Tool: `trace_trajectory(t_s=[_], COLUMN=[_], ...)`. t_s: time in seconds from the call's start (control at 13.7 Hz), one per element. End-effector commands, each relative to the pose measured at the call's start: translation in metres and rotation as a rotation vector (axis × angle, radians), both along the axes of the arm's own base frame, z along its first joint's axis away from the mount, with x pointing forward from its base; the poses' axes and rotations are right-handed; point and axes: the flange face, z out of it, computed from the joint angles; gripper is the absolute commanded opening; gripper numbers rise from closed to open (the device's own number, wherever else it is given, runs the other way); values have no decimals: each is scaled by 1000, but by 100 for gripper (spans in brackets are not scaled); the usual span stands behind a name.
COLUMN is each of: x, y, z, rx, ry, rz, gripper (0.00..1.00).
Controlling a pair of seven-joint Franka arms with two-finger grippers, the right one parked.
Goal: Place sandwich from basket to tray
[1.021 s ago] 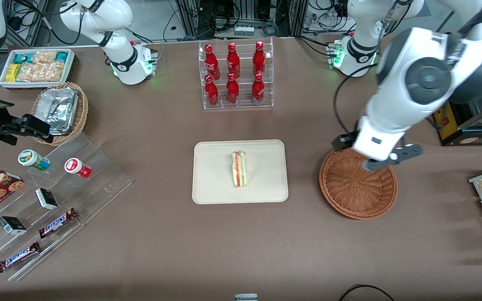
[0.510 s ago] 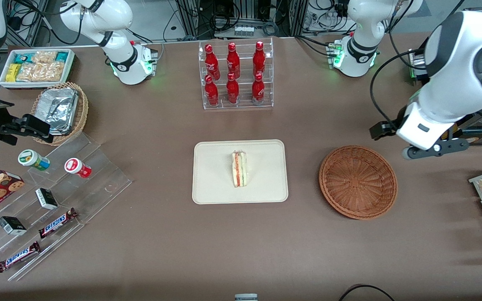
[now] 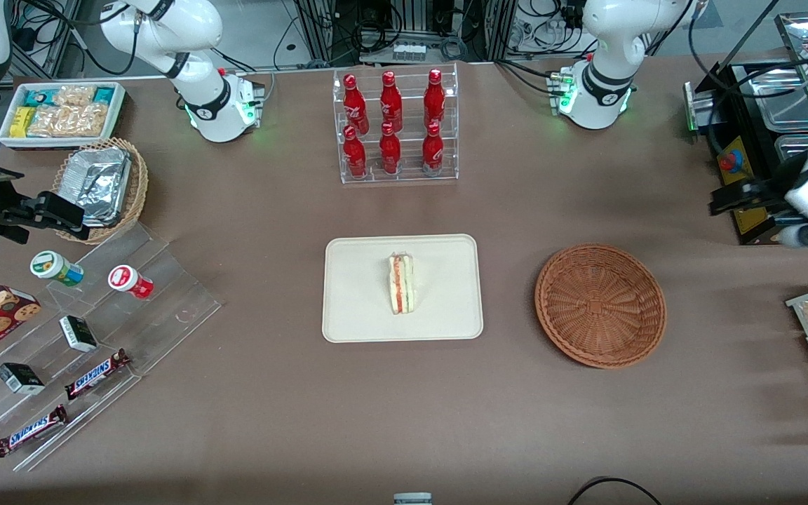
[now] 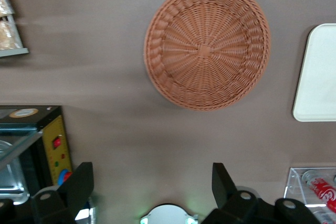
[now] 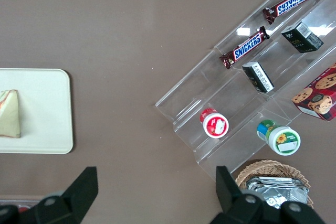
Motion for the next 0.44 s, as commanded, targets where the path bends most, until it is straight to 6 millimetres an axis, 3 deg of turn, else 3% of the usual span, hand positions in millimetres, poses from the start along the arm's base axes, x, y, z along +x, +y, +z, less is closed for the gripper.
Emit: trace_trajectory(t_s=[0.0, 0.36], x=[-15, -9], y=[7, 2], z=[14, 21], rx=[1, 30], ry=[-17, -35], rz=[-15, 11], gripper=[99, 99])
